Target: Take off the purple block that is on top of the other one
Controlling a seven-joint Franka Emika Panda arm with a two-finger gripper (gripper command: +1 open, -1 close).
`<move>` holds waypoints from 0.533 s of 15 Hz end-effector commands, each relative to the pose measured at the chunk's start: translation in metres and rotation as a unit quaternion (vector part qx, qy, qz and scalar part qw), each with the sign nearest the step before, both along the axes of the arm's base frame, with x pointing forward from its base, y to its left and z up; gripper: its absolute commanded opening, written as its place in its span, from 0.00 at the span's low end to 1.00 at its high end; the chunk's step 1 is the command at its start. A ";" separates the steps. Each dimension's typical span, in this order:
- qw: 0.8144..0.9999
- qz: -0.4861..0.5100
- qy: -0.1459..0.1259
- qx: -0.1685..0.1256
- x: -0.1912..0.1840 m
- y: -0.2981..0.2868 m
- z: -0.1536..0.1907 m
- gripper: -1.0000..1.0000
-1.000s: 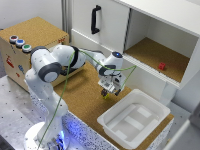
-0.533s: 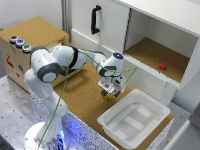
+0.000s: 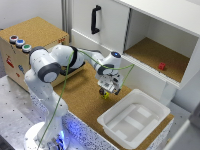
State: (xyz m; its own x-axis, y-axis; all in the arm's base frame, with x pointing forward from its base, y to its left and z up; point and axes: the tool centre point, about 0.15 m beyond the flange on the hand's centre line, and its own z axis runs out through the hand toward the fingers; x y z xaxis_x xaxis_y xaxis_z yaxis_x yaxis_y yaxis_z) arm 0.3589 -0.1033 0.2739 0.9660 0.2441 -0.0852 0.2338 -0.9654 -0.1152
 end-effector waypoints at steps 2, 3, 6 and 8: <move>1.000 0.005 -0.028 0.013 -0.022 0.005 0.013 0.00; 0.999 0.002 -0.034 0.016 -0.020 -0.001 0.014 0.00; 0.999 -0.002 -0.044 0.018 -0.011 -0.018 0.015 1.00; 0.998 0.000 -0.053 0.021 -0.006 -0.028 0.019 1.00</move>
State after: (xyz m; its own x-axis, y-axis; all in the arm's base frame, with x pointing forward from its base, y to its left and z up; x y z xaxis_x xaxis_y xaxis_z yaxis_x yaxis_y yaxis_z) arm 0.3486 -0.1049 0.2931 0.9707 0.2350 -0.0505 0.2278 -0.9665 -0.1178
